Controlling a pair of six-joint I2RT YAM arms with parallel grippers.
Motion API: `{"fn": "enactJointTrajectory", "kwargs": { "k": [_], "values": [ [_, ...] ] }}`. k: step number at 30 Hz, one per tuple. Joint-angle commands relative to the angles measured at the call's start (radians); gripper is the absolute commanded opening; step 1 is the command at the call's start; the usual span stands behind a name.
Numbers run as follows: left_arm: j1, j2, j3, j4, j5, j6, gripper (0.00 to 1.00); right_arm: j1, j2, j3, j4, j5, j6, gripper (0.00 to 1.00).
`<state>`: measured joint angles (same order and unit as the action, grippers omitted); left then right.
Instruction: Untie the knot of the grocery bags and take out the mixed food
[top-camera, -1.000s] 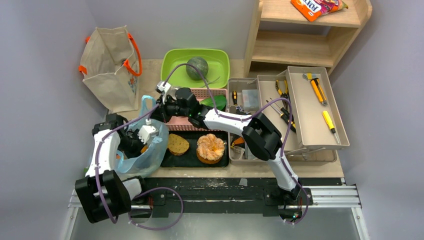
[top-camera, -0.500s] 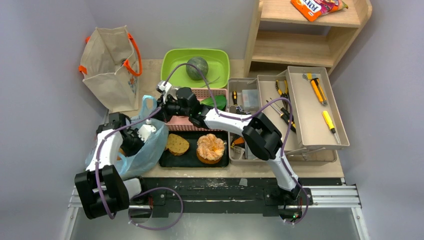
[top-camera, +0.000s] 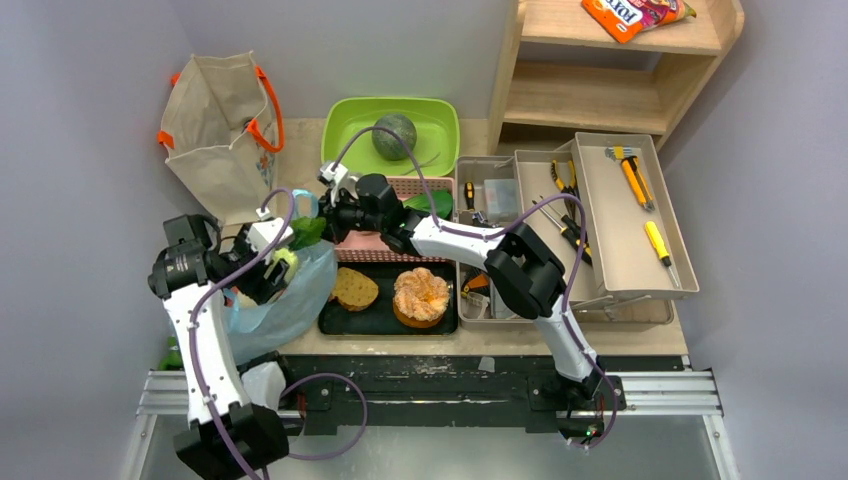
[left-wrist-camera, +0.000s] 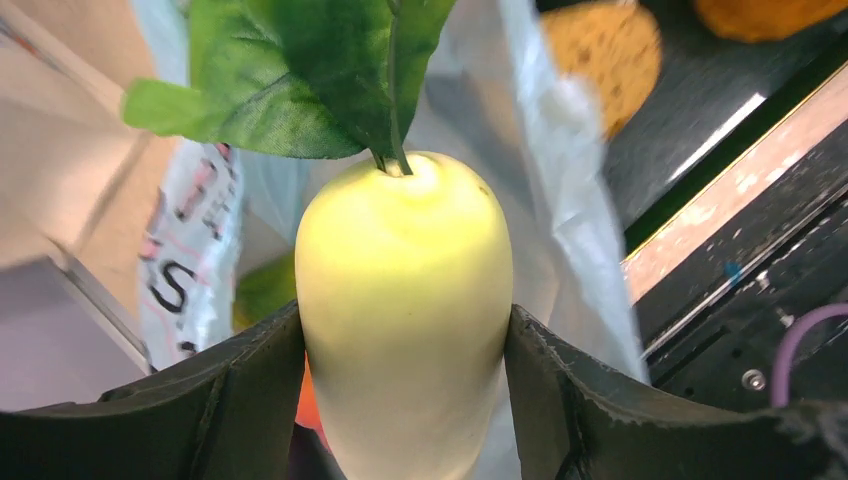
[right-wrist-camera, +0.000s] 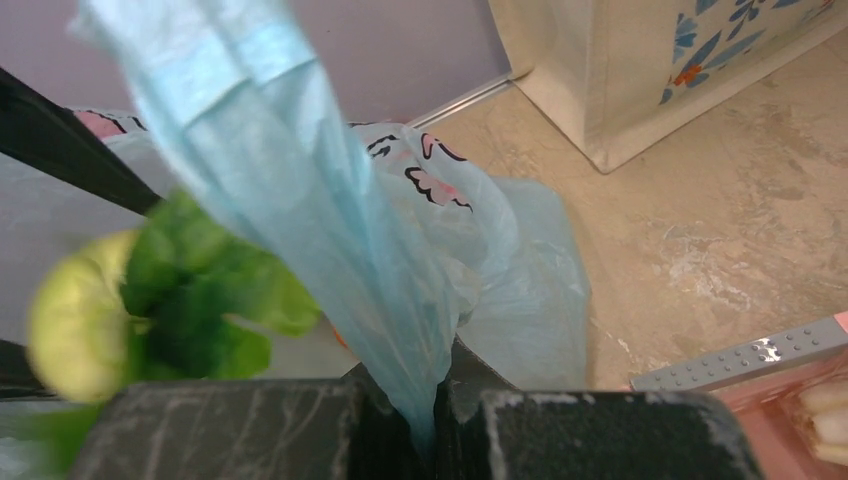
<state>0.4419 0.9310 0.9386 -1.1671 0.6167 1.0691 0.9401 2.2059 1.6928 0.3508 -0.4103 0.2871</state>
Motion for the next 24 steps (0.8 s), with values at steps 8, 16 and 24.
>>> {"fn": "enactJointTrajectory", "kwargs": {
  "k": [8, 16, 24],
  "values": [
    [0.012, -0.027, 0.375, 0.125, 0.414, -0.536, 0.01, -0.003, -0.042, -0.024, 0.057, -0.013, -0.020, 0.00],
    [0.002, 0.152, 0.634, 0.644, 0.187, -0.933, 0.00, 0.006, -0.086, -0.087, 0.114, -0.002, -0.111, 0.00],
    [-0.194, 0.494, 0.882, 0.642, 0.208, -0.716, 0.02, 0.035, -0.112, -0.134, 0.135, 0.019, -0.441, 0.00]
  ]
}}
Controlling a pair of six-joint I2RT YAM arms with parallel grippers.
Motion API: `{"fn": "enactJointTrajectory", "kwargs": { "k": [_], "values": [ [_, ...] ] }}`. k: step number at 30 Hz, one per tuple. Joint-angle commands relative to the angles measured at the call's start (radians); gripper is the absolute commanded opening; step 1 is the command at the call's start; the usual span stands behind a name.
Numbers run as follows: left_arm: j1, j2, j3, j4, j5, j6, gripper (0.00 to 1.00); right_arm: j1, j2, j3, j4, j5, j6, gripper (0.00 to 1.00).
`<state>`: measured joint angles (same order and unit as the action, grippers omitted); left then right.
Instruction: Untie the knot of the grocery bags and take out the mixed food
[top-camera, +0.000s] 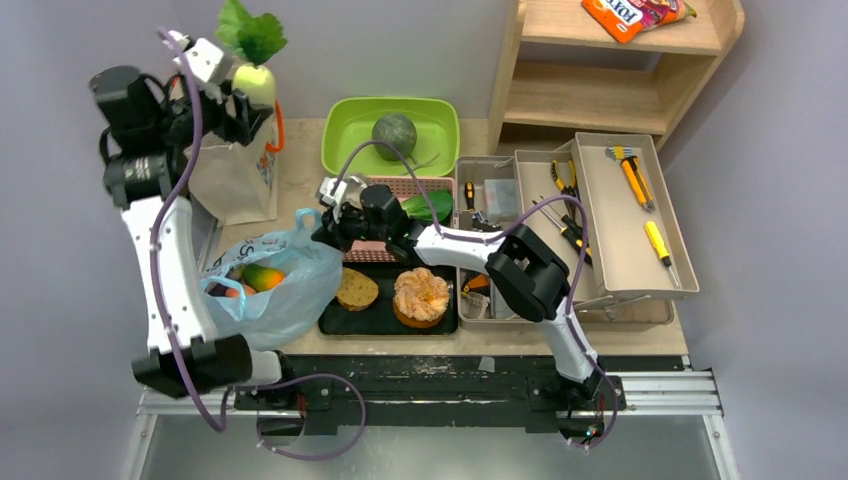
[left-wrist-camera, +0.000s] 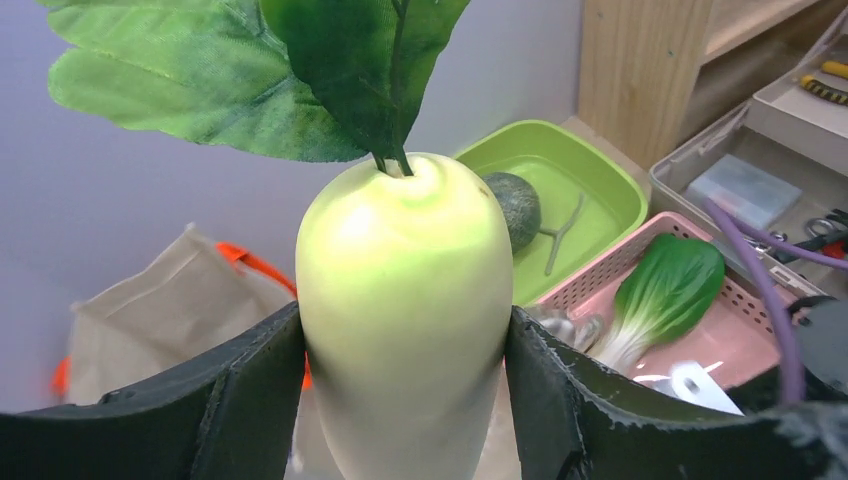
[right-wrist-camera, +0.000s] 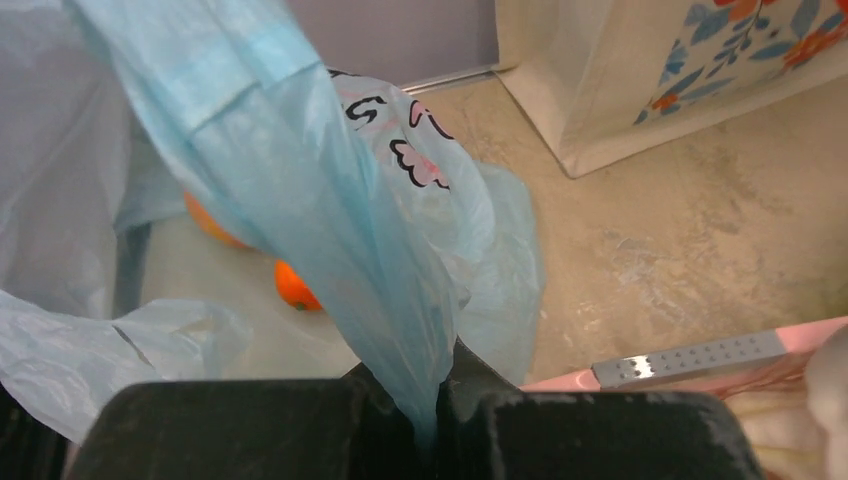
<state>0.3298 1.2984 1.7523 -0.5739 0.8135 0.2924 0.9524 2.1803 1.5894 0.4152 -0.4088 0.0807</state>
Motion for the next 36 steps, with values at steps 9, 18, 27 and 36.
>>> {"fn": "enactJointTrajectory", "kwargs": {
  "k": [9, 18, 27, 36],
  "values": [
    [-0.304, 0.395, 0.197, -0.119, 0.051, 0.254, 0.01, 0.090, -0.132, -0.146, 0.109, 0.038, -0.609, 0.00],
    [-0.487, 0.586, 0.309, -0.650, 0.069, 0.671, 0.06, 0.121, -0.132, -0.156, 0.118, 0.086, -0.669, 0.00],
    [-0.571, 0.593, 0.268, -0.617, -0.058, 0.577, 0.59, 0.126, -0.131, -0.152, 0.105, 0.094, -0.652, 0.00],
    [-0.472, 0.480, 0.409, -0.590, -0.058, 0.444, 1.00, 0.123, -0.112, -0.122, 0.095, 0.090, -0.626, 0.00]
  ]
}}
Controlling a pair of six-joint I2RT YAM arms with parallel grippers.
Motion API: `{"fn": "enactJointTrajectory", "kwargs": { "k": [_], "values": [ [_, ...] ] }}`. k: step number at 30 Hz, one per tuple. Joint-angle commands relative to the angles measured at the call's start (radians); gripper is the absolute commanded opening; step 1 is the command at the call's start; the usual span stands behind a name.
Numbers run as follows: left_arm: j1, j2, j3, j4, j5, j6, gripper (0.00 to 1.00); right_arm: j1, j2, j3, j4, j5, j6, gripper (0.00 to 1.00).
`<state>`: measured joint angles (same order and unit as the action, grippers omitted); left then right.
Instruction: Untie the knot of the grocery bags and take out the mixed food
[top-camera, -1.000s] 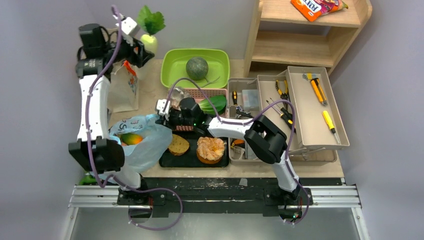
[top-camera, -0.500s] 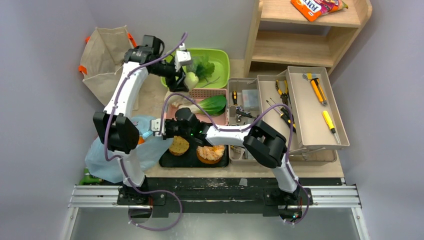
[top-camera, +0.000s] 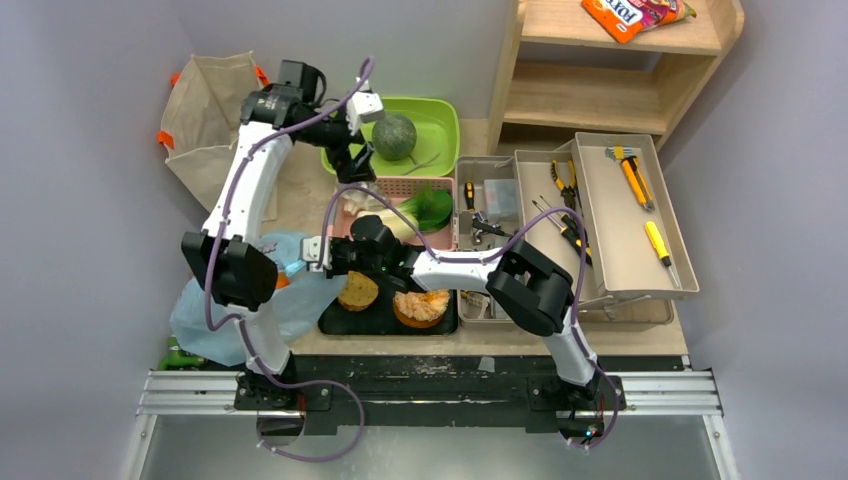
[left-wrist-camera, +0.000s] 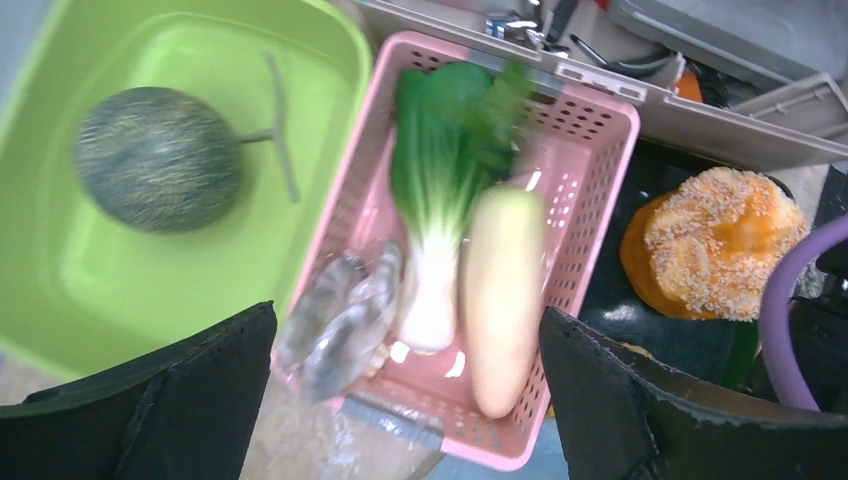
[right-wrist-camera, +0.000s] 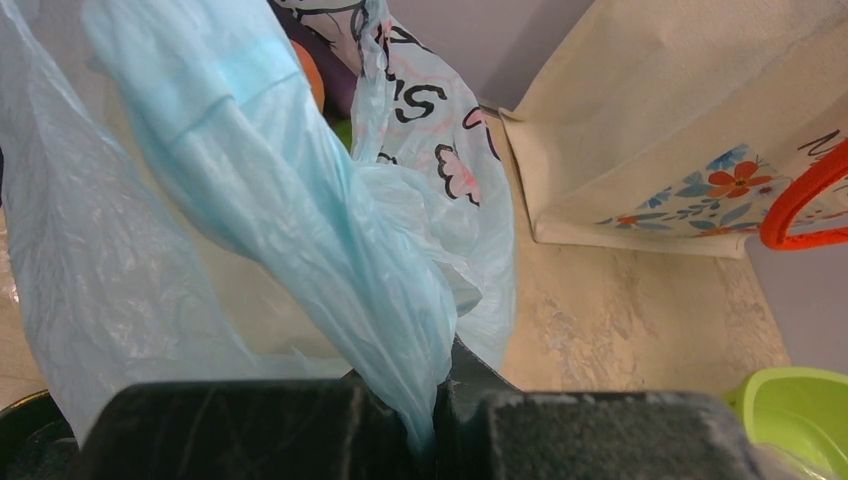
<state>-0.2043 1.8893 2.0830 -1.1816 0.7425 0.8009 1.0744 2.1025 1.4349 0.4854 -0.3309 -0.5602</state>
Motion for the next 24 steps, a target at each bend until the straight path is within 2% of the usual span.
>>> {"fn": "enactJointTrajectory", "kwargs": {
  "k": [1, 3, 5, 7, 10, 13, 17, 19, 21, 24],
  "values": [
    [0.082, -0.126, 0.082, 0.021, 0.015, -0.087, 1.00, 0.002, -0.033, 0.034, 0.027, 0.012, 0.019, 0.00],
    [0.144, -0.170, 0.076, 0.061, 0.053, -0.182, 1.00, 0.000, -0.030, 0.040, 0.030, 0.013, 0.033, 0.00],
    [0.235, -0.249, 0.045, 0.122, 0.136, -0.309, 0.93, -0.003, -0.031, 0.041, 0.037, 0.016, 0.065, 0.00],
    [0.306, -0.371, -0.037, 0.154, 0.198, -0.338, 0.83, -0.008, -0.032, 0.053, 0.046, 0.019, 0.121, 0.00],
    [0.349, -0.591, -0.189, 0.014, 0.173, -0.154, 0.57, -0.016, -0.042, 0.075, 0.025, 0.009, 0.213, 0.00],
    [0.446, -0.786, -0.375, -0.079, 0.175, -0.083, 0.31, -0.018, -0.045, 0.106, 0.003, -0.002, 0.309, 0.00],
    [0.498, -0.980, -0.611, -0.214, 0.100, 0.050, 0.19, -0.025, -0.023, 0.167, -0.034, -0.011, 0.474, 0.00],
    [0.501, -1.065, -0.725, -0.190, 0.042, 0.047, 0.11, -0.034, -0.010, 0.202, -0.066, -0.022, 0.605, 0.00],
    [0.507, -1.109, -0.824, -0.152, -0.018, 0.046, 0.06, -0.046, -0.004, 0.230, -0.081, -0.041, 0.716, 0.00],
    [0.522, -1.129, -0.935, -0.096, -0.105, 0.067, 0.05, -0.058, 0.001, 0.265, -0.100, -0.060, 0.845, 0.00]
  ]
}}
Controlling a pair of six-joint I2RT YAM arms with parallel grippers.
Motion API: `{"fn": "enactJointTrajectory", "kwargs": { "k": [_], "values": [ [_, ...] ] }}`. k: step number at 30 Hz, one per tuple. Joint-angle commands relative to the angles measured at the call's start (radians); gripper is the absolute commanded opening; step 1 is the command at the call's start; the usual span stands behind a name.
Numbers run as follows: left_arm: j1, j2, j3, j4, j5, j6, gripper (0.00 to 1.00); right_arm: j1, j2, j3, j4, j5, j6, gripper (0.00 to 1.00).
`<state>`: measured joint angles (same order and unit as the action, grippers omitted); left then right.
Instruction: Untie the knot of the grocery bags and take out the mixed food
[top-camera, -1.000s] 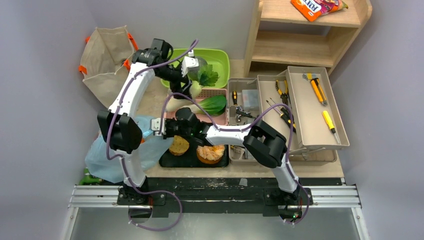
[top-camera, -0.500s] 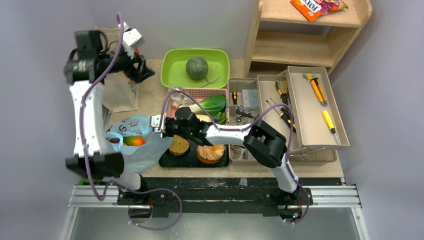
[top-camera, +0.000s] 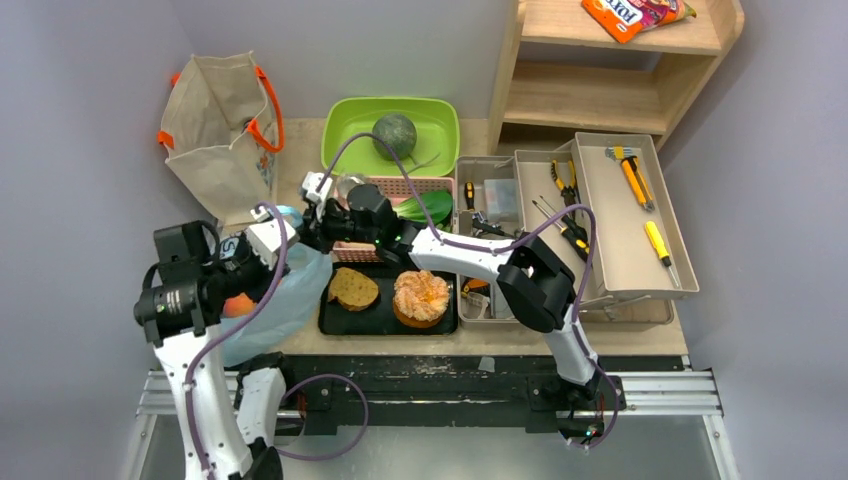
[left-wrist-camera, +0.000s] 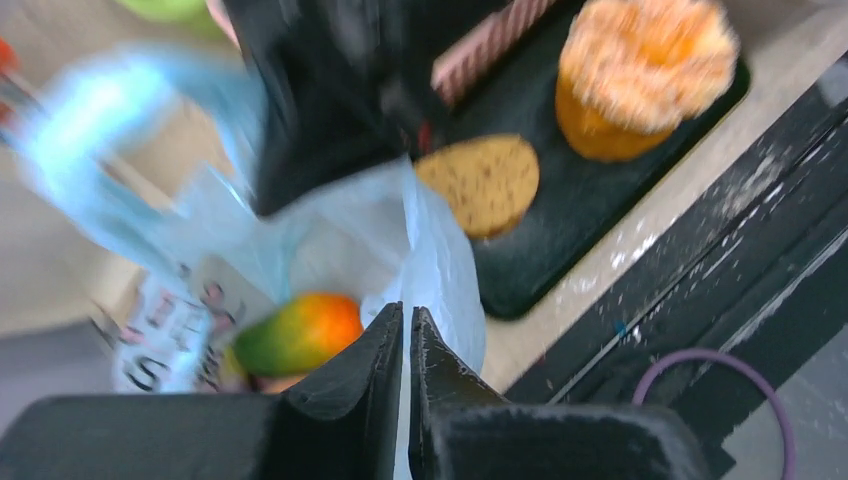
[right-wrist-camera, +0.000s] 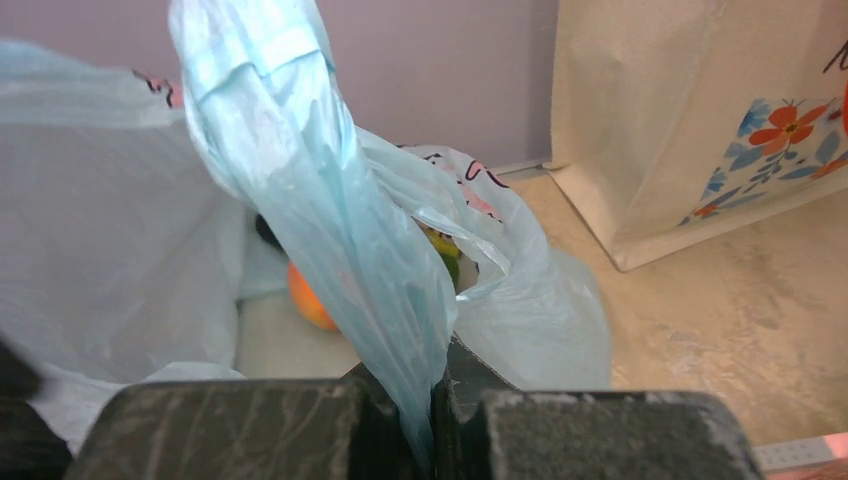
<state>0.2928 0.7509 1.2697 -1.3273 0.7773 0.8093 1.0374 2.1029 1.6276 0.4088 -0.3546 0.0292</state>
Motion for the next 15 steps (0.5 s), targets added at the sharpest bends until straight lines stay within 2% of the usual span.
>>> {"fn": "enactJointTrajectory", "kwargs": {
  "k": [1, 4, 8, 12, 15],
  "values": [
    [0.033, 0.018, -0.160, 0.063, -0.183, 0.072, 0.06, -0.022, 0.002, 0.076, -0.023, -0.043, 0.286, 0.00],
    [0.115, 0.050, -0.275, 0.111, -0.278, 0.145, 0.04, -0.022, 0.003, 0.074, -0.021, -0.052, 0.325, 0.00],
    [0.243, 0.048, -0.383, 0.067, -0.256, 0.360, 0.09, -0.025, 0.008, 0.053, -0.024, -0.053, 0.334, 0.00],
    [0.284, -0.056, -0.576, 0.018, -0.351, 0.578, 0.14, -0.035, 0.018, 0.043, -0.016, -0.044, 0.343, 0.00],
    [0.299, -0.121, -0.711, 0.063, -0.424, 0.640, 0.18, -0.039, 0.026, 0.047, -0.011, -0.040, 0.345, 0.00]
  ]
}}
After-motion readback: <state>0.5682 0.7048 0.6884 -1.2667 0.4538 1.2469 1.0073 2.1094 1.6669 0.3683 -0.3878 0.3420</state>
